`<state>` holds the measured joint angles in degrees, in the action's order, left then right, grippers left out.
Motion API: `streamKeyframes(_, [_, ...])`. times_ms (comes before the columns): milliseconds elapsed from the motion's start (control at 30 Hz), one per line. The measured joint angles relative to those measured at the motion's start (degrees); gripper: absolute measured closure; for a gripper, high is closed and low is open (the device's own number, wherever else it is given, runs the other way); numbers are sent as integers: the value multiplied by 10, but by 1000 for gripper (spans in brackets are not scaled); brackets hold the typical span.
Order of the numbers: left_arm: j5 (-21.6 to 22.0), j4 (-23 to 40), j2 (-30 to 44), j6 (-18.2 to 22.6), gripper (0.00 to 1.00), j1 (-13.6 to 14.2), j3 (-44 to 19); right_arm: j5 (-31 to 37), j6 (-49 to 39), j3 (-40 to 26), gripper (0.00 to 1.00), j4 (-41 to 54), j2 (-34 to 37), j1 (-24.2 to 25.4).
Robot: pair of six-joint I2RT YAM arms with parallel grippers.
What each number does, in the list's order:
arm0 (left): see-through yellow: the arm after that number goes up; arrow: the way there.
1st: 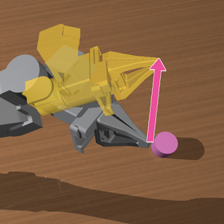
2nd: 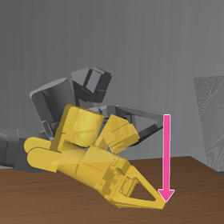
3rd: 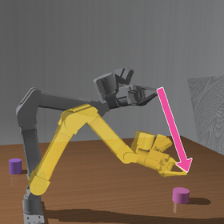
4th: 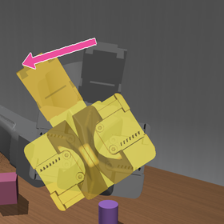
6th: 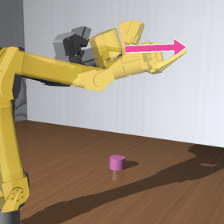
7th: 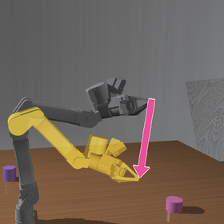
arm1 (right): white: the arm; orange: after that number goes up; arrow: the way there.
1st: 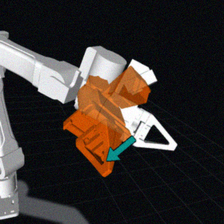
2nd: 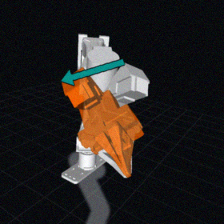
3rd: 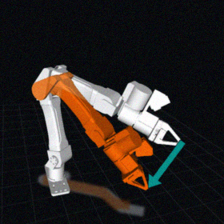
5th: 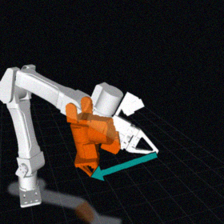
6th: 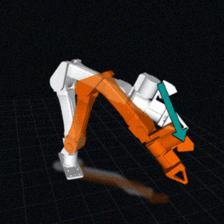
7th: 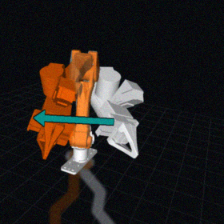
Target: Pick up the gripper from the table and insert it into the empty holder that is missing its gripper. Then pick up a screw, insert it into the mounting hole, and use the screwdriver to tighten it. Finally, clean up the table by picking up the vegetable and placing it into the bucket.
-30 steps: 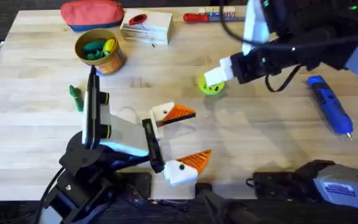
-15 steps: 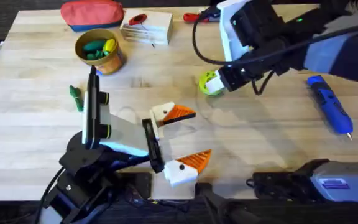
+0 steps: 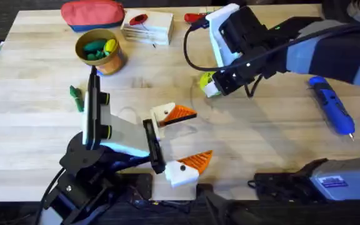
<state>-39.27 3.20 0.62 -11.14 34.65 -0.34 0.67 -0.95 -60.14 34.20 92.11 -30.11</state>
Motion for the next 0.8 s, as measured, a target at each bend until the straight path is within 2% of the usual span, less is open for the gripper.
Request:
streamKeyframes(67, [0,0,0,0,16,0,0,0,0,0,570,-1,10,0])
streamKeyframes(233, [0,0,0,0,15,0,0,9,-4,-1,747,-10,20,1])
streamKeyframes(400, [0,0,0,0,15,0,0,8,-4,-1,807,-12,20,0])
streamKeyframes(600, [0,0,0,0,14,0,0,8,-4,-1,989,-13,20,0])
streamKeyframes(800, [0,0,0,0,15,0,0,18,-4,-2,997,-9,20,0])
